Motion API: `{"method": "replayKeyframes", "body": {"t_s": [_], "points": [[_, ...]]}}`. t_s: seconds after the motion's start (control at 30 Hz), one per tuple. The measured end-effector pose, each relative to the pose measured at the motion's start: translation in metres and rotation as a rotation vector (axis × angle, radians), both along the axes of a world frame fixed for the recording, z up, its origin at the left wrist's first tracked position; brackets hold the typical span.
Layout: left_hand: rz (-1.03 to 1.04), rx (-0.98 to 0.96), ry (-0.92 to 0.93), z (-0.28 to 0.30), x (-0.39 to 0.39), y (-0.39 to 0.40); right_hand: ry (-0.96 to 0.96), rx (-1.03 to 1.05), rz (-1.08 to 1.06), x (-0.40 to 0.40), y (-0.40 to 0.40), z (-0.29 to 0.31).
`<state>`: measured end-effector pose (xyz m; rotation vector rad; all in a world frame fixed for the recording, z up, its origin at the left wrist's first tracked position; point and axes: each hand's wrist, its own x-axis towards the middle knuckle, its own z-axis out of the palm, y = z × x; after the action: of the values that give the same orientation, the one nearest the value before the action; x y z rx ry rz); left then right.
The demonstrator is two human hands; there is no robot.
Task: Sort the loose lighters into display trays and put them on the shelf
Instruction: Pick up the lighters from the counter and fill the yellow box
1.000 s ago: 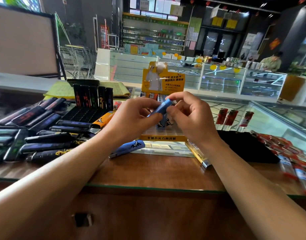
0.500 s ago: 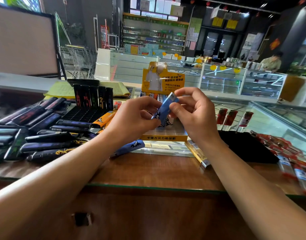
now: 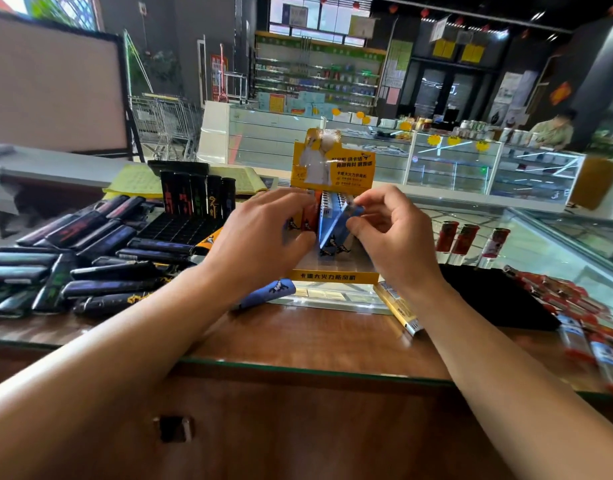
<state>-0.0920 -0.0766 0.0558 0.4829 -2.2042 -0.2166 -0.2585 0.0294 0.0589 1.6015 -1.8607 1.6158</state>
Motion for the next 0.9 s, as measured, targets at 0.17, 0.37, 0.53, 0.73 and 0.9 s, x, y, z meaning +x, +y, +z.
{"method": "replayKeyframes", "body": {"t_s": [0.17, 0.37, 0.53, 0.73, 0.9], "points": [[0.055, -0.118, -0.158, -0.006, 0.004, 0.000, 0.164, 0.058, -0.041, 0.005, -0.004, -0.004], [0.056, -0.151, -0.198, -0.009, 0.005, 0.004, 0.202, 0.055, -0.068, 0.005, -0.004, -0.005], [0.060, -0.164, -0.204, -0.010, 0.004, 0.000, 0.219, 0.063, -0.075, 0.003, -0.006, -0.007], [0.066, -0.149, -0.206, -0.010, 0.004, -0.004, 0.271, 0.068, -0.118, 0.006, -0.009, -0.006], [0.064, -0.130, -0.198, -0.013, 0.005, -0.003, 0.197, 0.084, -0.083, 0.003, -0.007, -0.007]]}}
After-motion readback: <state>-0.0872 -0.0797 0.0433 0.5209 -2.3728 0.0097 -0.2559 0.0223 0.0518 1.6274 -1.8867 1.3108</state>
